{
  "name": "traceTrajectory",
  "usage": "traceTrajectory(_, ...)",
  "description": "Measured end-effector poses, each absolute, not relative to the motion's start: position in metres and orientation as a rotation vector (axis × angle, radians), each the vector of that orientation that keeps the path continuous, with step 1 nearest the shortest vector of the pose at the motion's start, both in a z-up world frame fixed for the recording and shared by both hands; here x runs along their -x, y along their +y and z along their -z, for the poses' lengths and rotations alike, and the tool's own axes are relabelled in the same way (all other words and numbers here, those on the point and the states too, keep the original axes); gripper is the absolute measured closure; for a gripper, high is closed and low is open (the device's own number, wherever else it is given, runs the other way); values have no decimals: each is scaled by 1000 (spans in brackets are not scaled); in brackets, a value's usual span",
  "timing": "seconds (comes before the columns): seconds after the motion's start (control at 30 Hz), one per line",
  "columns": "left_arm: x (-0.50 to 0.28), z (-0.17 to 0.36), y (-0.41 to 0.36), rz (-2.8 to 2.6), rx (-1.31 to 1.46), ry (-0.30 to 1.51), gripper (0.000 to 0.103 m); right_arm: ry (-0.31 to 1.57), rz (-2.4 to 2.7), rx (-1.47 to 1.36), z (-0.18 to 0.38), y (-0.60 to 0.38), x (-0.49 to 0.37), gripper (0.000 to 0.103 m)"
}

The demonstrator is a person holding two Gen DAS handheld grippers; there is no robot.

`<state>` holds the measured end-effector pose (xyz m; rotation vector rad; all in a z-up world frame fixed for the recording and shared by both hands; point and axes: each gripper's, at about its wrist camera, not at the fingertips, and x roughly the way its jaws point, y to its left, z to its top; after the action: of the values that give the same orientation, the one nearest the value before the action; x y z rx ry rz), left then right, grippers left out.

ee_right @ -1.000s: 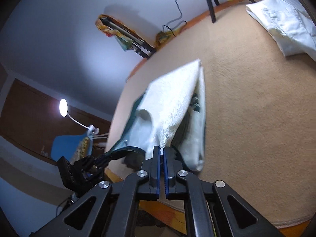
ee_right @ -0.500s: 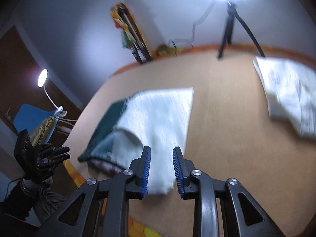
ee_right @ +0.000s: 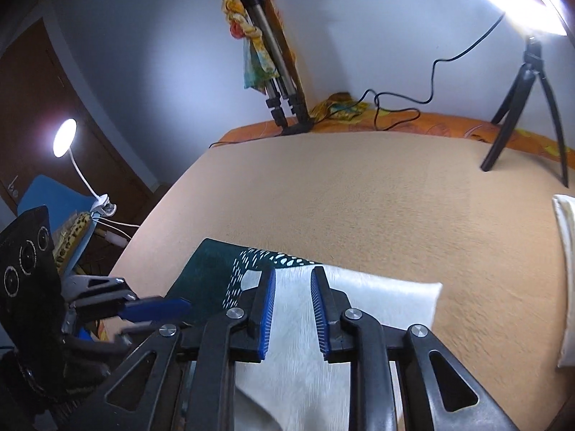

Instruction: Fold small clothes

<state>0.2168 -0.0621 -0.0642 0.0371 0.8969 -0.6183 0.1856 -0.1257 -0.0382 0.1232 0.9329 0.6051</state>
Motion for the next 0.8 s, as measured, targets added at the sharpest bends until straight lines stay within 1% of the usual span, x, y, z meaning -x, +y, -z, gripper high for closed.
traceTrajectory(0.2,-221,101,-69,591,-130,999,89,1013,-612,-20,75,-107,-198,84)
traceTrajectory(0.33,-216,102,-61,591,-139,984,89,1024,-568,63,89,-110,-196,86)
traceTrajectory(0.37,-214,101,-59,590,-136,986,89,1025,-558,59,88,-114,-196,87)
traceTrajectory(0.47,-210,94,-50,566,-114,983,89,1032,-497,51,82,-129,-198,86)
traceTrajectory(0.5,-210,89,-46,561,-94,979,89,1021,-496,32,77,-133,-197,83)
traceTrajectory(0.63,-203,58,-27,543,-9,917,88,938,-564,-43,51,-131,-192,83)
traceTrajectory(0.67,-200,52,-22,540,0,901,86,924,-588,-50,45,-125,-192,83)
traceTrajectory(0.73,-192,38,-6,528,28,865,76,915,-614,-43,43,-111,-193,83)
traceTrajectory(0.8,-184,30,14,511,64,844,59,926,-634,-22,47,-96,-195,83)
